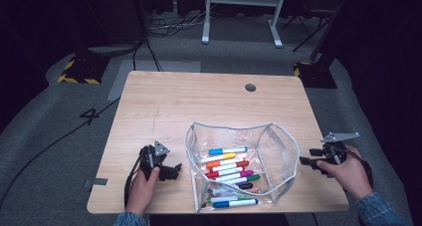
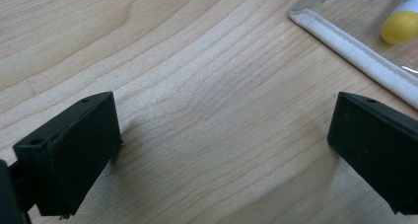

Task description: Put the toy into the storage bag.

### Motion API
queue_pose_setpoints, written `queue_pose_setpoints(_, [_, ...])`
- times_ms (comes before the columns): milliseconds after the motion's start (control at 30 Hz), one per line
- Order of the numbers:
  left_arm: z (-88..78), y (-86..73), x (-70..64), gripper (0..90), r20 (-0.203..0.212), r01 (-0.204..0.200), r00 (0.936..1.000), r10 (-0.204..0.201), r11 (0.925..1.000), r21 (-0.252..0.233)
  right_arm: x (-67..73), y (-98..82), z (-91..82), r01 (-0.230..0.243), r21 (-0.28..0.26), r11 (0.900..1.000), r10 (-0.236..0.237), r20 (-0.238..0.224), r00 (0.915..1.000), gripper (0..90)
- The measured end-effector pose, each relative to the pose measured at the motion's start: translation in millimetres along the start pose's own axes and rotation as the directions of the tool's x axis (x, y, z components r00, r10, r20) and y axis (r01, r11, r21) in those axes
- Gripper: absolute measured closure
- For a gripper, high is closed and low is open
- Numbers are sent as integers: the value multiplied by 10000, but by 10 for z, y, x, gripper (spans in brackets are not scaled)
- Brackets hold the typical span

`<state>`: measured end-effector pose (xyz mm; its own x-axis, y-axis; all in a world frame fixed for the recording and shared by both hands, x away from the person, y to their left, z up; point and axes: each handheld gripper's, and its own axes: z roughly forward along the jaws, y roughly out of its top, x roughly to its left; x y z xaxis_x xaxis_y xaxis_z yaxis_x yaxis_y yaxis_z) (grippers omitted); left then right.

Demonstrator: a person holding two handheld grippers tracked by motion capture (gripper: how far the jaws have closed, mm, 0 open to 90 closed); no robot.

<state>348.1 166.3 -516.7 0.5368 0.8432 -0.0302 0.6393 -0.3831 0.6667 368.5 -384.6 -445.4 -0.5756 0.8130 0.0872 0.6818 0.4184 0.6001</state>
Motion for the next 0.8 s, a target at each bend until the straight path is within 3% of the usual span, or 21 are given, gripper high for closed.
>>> queue_pose_setpoints(167, [0,0,1,0,-7,-10,10000,10,10000,-5,-28,-301,193,-386,-95,9992,386,54,9992,325])
queue_pose_setpoints(233, [0,0,1,0,-10,-13,10000,13,10000,-3,-33,-403,242,-337,-181,9993,342,255,9991,298])
queue_pose_setpoints(333, [0,0,1,0,-13,-12,10000,12,10000,-8,-22,-521,275,-213,-754,9969,263,668,9974,228])
queue_pose_setpoints(400, [0,0,0,0,0,0,10000,0,10000,-3,-6,-574,291,-126,-1044,9945,224,931,9954,144])
queue_pose_setpoints(433, [0,0,1,0,-11,-9,10000,9,10000,-7,4,-603,314,183,-1120,9935,-53,1159,9932,84])
queue_pose_setpoints(467, [0,-1,-1,0,6,2,10000,-2,10000,6,9,-630,349,253,-1396,9899,-97,1112,9938,15])
queue_pose_setpoints(567, [-1,-1,1,0,-23,-14,10000,14,10000,-1,22,-642,370,506,-1402,9888,-372,966,9946,0])
queue_pose_setpoints(800, [-1,-2,0,0,-5,-2,10000,2,10000,0,58,-654,368,315,-1450,9889,-153,1116,9936,0])
